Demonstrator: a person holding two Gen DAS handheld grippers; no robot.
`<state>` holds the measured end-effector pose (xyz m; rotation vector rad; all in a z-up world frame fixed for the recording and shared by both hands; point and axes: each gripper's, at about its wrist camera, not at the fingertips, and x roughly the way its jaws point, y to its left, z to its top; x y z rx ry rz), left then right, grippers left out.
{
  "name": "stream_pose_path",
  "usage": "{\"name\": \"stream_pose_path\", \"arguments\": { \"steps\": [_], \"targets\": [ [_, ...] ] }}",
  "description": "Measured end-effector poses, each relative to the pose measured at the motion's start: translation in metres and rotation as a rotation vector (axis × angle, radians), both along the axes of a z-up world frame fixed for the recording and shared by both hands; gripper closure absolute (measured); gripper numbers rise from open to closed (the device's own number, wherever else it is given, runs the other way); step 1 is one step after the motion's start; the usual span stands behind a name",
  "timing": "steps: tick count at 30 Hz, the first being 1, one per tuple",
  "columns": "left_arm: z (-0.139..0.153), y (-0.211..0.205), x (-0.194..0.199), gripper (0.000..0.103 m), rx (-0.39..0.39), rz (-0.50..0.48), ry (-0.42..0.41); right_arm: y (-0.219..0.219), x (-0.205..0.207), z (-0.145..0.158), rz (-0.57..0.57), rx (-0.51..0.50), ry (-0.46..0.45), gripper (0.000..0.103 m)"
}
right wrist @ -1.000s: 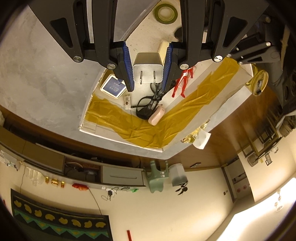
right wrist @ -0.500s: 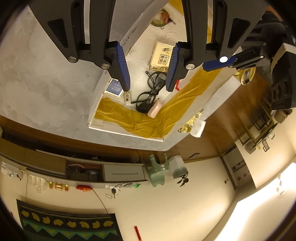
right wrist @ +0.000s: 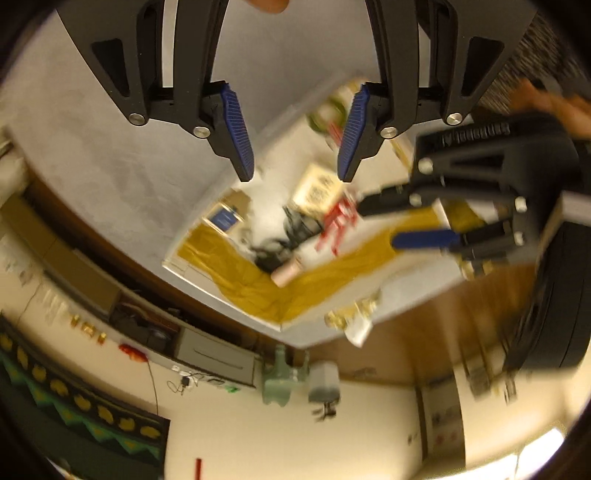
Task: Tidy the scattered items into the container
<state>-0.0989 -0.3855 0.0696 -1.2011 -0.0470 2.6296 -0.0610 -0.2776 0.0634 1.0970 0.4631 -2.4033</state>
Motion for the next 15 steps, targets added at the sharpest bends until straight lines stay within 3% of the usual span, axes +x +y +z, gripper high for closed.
{"name": "stream_pose_path", "arguments": {
  "steps": [3, 7, 10, 15],
  "targets": [
    [-0.004, 0.006, 0.002, 0.029, -0.011, -0.013, -0.052, 0.005, 0.005, -0.004, 0.012, 0.012, -0.069, 0.045],
    [-0.009, 0.011, 0.004, 0.024, -0.011, 0.015, -0.131, 0.012, -0.007, -0.015, 0.016, 0.035, -0.242, 0.045],
    [-0.013, 0.005, 0.004, 0.023, 0.021, 0.063, -0.195, 0.01, -0.011, -0.014, 0.034, 0.123, -0.265, 0.045],
    [-0.011, -0.005, 0.003, 0.023, 0.028, 0.119, -0.206, 0.002, -0.028, -0.016, 0.065, 0.227, -0.324, 0.045]
  ]
}}
